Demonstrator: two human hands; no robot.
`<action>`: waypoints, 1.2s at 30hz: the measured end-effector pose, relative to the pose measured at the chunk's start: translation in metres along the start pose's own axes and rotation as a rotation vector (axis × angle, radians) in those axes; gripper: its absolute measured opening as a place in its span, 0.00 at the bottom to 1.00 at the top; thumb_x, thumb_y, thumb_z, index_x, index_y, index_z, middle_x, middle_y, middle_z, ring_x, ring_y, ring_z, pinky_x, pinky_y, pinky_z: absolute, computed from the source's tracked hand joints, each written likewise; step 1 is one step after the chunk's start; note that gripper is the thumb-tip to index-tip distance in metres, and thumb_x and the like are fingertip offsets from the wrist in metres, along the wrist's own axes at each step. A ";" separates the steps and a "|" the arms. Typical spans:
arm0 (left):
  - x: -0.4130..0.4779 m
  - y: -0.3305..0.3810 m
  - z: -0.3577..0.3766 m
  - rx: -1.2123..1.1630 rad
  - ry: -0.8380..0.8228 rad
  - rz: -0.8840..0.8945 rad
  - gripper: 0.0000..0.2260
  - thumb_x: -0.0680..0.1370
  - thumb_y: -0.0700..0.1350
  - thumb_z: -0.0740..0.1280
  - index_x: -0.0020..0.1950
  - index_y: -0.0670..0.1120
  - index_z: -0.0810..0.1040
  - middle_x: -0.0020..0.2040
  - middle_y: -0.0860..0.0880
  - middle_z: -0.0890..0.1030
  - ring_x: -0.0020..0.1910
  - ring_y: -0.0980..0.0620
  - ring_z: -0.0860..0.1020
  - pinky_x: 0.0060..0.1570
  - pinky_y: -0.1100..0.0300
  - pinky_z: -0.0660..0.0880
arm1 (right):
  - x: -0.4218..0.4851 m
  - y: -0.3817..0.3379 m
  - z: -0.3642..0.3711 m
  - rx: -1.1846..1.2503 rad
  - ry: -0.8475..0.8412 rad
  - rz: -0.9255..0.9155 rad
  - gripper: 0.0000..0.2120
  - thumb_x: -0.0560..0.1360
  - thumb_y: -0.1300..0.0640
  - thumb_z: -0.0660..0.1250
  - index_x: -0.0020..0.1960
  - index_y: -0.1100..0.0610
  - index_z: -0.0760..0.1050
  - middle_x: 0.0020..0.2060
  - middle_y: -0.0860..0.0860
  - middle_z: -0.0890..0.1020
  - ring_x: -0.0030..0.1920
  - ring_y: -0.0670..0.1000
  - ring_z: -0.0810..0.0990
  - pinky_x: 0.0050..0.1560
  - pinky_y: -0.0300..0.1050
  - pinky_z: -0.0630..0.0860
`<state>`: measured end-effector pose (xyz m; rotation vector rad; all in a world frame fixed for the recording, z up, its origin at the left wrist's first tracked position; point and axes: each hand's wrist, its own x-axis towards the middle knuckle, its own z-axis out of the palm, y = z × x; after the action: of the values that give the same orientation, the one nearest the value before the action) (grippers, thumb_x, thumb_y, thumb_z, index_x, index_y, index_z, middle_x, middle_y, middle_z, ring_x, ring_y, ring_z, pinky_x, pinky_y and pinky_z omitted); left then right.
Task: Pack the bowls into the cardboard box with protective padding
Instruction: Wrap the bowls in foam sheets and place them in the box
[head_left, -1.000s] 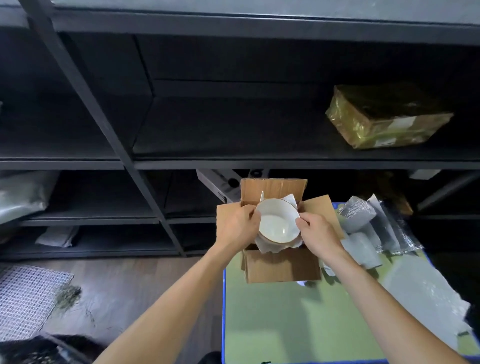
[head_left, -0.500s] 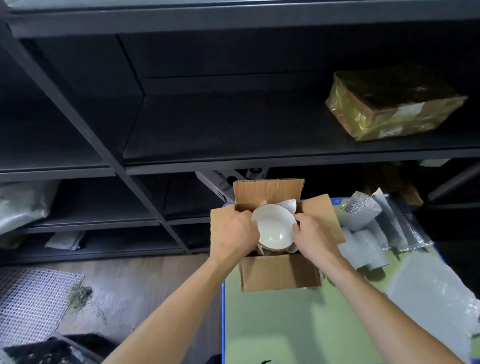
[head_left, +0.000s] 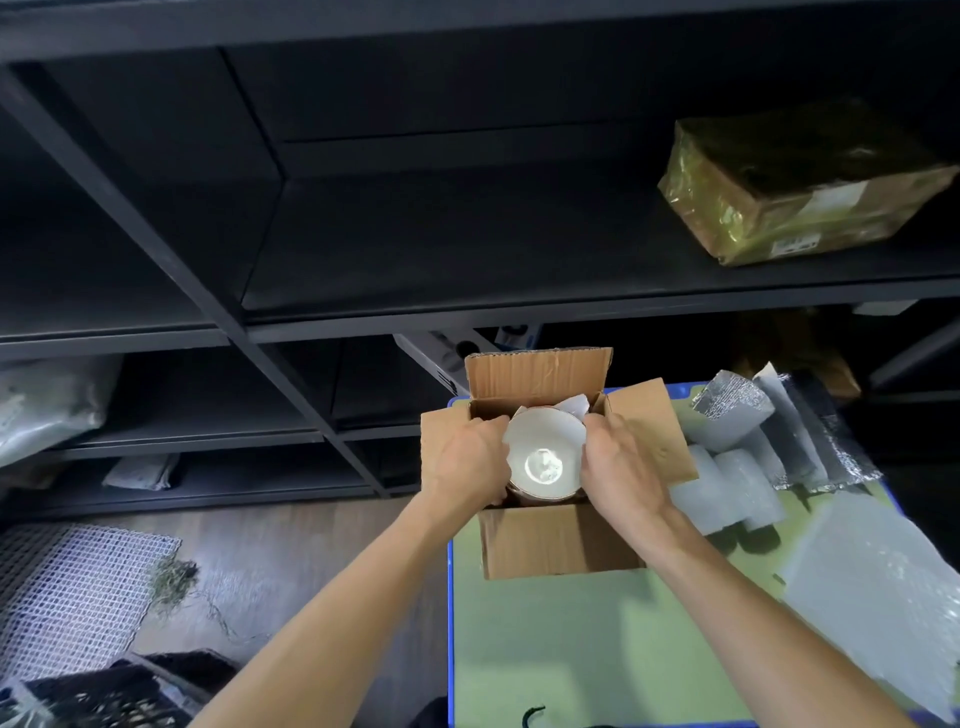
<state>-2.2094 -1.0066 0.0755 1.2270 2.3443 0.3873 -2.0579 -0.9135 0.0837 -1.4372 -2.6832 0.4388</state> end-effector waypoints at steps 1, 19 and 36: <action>0.001 -0.001 0.000 0.001 -0.017 0.008 0.10 0.83 0.47 0.58 0.44 0.51 0.74 0.32 0.51 0.79 0.30 0.51 0.80 0.38 0.55 0.81 | 0.000 0.000 0.001 -0.025 0.013 -0.012 0.12 0.76 0.68 0.59 0.58 0.61 0.73 0.52 0.57 0.76 0.49 0.60 0.77 0.39 0.47 0.63; -0.002 -0.004 0.010 -0.048 0.166 0.114 0.11 0.78 0.41 0.64 0.59 0.50 0.79 0.51 0.50 0.82 0.50 0.49 0.78 0.50 0.57 0.76 | -0.004 0.017 0.019 -0.138 0.051 -0.156 0.26 0.74 0.67 0.67 0.71 0.61 0.70 0.56 0.57 0.74 0.38 0.57 0.77 0.33 0.46 0.66; -0.014 -0.003 0.002 0.094 0.044 0.183 0.26 0.79 0.49 0.68 0.76 0.55 0.66 0.58 0.49 0.75 0.54 0.48 0.76 0.48 0.56 0.75 | -0.013 0.034 0.021 -0.047 -0.006 -0.339 0.06 0.72 0.65 0.69 0.49 0.62 0.78 0.64 0.53 0.74 0.57 0.58 0.72 0.52 0.53 0.76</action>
<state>-2.2036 -1.0196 0.0766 1.4985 2.3177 0.3707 -2.0272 -0.9110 0.0555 -0.9595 -2.8792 0.3543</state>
